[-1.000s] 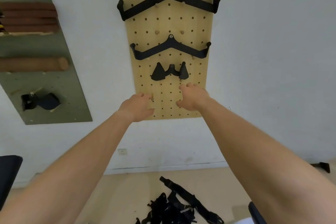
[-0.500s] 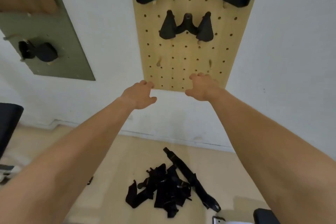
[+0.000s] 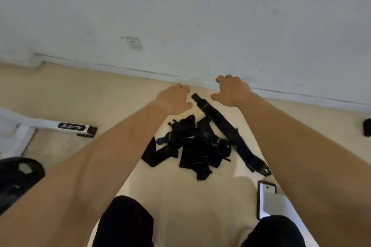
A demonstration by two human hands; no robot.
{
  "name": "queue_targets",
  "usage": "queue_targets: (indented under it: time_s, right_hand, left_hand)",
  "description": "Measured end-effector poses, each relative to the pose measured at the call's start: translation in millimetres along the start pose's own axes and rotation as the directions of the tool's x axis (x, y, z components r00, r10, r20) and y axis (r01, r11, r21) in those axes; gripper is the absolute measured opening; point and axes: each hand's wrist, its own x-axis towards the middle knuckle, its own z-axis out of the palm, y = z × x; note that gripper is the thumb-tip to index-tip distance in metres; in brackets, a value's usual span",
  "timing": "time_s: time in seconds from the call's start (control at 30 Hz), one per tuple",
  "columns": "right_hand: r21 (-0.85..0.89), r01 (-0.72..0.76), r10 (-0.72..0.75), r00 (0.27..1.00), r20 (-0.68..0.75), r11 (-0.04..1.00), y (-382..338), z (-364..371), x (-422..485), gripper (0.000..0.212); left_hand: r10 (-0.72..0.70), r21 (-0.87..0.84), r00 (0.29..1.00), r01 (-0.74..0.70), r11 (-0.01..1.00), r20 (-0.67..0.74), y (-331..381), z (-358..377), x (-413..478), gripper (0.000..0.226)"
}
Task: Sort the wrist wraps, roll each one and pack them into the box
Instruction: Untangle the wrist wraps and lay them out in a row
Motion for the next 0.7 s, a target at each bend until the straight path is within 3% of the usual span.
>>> queue_targets:
  time_s: [0.33, 0.7]
  right_hand:
    - [0.007, -0.036, 0.035, 0.991, 0.128, 0.999, 62.8, 259.8, 71.2, 0.056]
    - [0.007, -0.096, 0.094, 0.983, 0.157, 0.995, 87.9, 354.7, 17.4, 0.055]
  left_hand:
    - [0.012, -0.045, 0.994, -0.007, 0.999, 0.113, -50.6, 242.4, 102.3, 0.063]
    - [0.012, -0.123, 0.995, 0.000, 0.992, 0.096, -57.5, 323.7, 70.0, 0.060]
